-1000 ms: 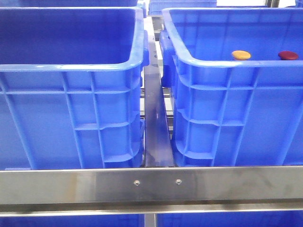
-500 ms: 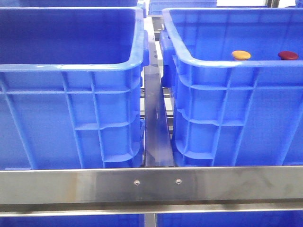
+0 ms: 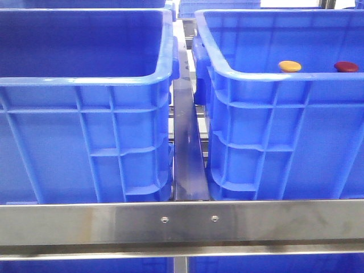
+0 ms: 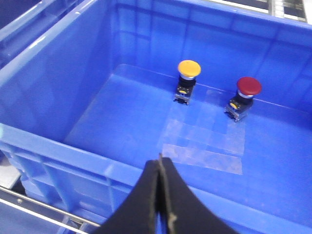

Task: Pick red and yellow buttons and place in box

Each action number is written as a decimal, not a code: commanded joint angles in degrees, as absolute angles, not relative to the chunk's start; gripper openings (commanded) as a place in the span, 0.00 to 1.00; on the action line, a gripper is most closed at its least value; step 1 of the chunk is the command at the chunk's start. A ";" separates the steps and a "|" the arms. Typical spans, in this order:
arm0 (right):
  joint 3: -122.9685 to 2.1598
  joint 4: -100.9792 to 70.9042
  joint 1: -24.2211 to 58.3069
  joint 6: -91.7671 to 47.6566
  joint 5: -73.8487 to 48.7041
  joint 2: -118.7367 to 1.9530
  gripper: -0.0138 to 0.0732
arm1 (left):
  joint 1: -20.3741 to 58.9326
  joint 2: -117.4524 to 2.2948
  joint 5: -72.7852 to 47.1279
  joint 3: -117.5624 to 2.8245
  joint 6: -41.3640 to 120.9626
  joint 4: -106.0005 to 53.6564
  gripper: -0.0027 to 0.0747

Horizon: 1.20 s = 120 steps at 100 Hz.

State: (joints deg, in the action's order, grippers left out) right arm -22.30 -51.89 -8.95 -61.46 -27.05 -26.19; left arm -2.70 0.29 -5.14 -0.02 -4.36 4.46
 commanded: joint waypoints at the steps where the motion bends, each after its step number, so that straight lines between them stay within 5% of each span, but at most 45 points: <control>1: -23.98 -52.92 -8.90 -61.67 -24.53 -26.47 0.09 | -2.88 2.10 -0.32 3.08 -4.37 3.97 0.01; 15: -23.98 -44.58 -7.57 -58.13 -17.14 -26.36 0.09 | -2.88 2.10 -0.32 3.08 -4.37 3.97 0.01; 36: -23.85 -31.74 -2.15 -35.14 2.26 -25.38 0.09 | -2.88 2.10 -0.32 3.08 -4.37 3.97 0.01; 71: -10.38 3.25 -1.58 3.24 18.23 -19.63 0.09 | -2.88 2.10 -0.32 3.08 -4.37 3.97 0.01; 98: 0.99 4.67 -2.60 3.77 18.73 -12.05 0.09 | -2.88 2.10 -0.32 3.08 -4.37 3.97 0.01; 120: 0.79 4.67 -2.60 3.77 6.10 -3.28 0.09 | -2.88 2.10 -0.32 3.08 -4.37 3.97 0.01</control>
State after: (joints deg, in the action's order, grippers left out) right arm 1.65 4.09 -2.26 3.41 4.94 -6.25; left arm -2.70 0.29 -5.14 -0.02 -4.24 4.46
